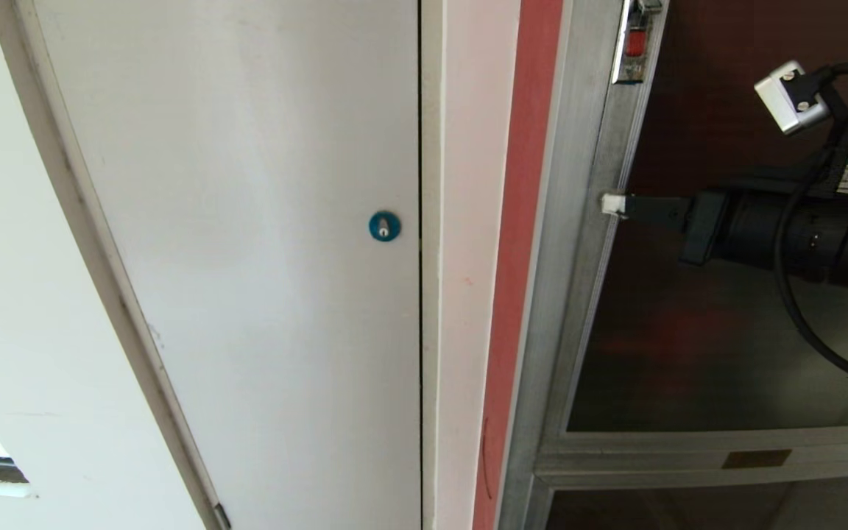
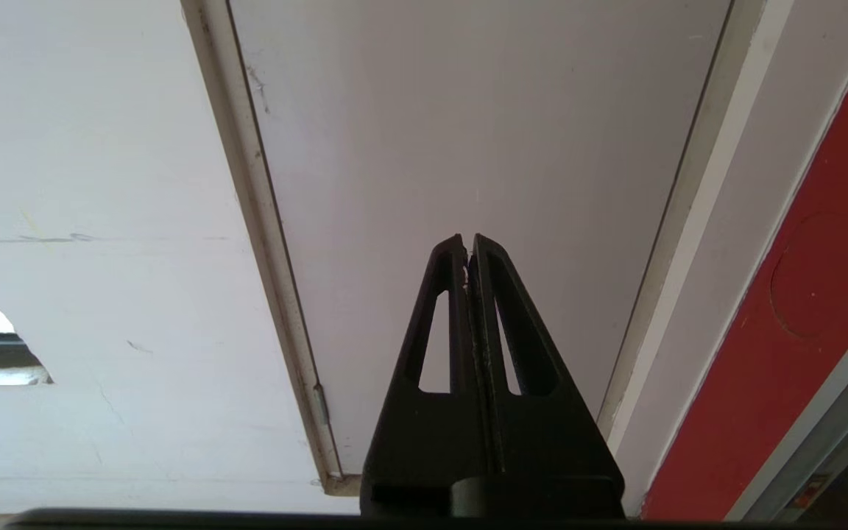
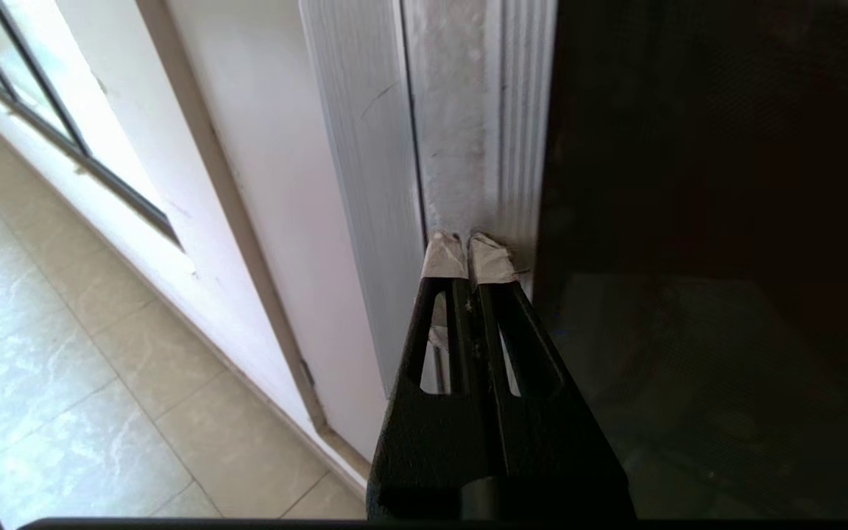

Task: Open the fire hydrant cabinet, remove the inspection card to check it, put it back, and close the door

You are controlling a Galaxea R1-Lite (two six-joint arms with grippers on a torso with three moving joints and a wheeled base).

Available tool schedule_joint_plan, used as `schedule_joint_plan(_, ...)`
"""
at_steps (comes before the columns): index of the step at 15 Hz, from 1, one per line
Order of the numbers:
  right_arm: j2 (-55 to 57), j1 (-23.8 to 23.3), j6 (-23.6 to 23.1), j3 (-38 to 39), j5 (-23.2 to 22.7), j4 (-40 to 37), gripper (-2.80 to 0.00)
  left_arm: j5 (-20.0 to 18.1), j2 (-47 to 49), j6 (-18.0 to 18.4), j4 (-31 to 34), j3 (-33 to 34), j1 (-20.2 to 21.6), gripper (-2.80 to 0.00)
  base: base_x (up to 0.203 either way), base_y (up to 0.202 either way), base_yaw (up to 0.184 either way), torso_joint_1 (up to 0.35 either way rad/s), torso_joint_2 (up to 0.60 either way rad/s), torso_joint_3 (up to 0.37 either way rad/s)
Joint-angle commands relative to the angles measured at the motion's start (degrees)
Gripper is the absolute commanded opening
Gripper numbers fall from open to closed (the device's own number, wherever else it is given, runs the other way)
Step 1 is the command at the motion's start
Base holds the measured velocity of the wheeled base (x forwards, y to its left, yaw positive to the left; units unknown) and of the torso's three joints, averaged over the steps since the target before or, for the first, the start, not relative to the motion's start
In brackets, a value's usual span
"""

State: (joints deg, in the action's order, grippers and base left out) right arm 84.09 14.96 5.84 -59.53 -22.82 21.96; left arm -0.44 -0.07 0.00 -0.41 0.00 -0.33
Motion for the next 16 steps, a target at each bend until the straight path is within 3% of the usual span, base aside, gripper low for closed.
schedule_joint_plan(1,-3.4,0.6,0.1,0.4,-0.5,-0.1,-2.80,0.0,0.1,0.0,0.0,0.0,0.0,-2.80,0.000,0.000,0.000,0.000,0.00,0.000)
schedule_joint_plan(10,-17.6,5.7,0.5,1.5,-0.6,-12.6,-2.80,0.0,0.1,0.0,0.0,0.0,0.0,-2.80,0.000,0.000,0.000,0.000,0.00,0.000)
schedule_joint_plan(16,-16.5,6.1,0.6,-1.0,-0.6,-12.7,-2.80,0.0,0.1,0.0,0.0,0.0,0.0,-2.80,0.000,0.000,0.000,0.000,0.00,0.000)
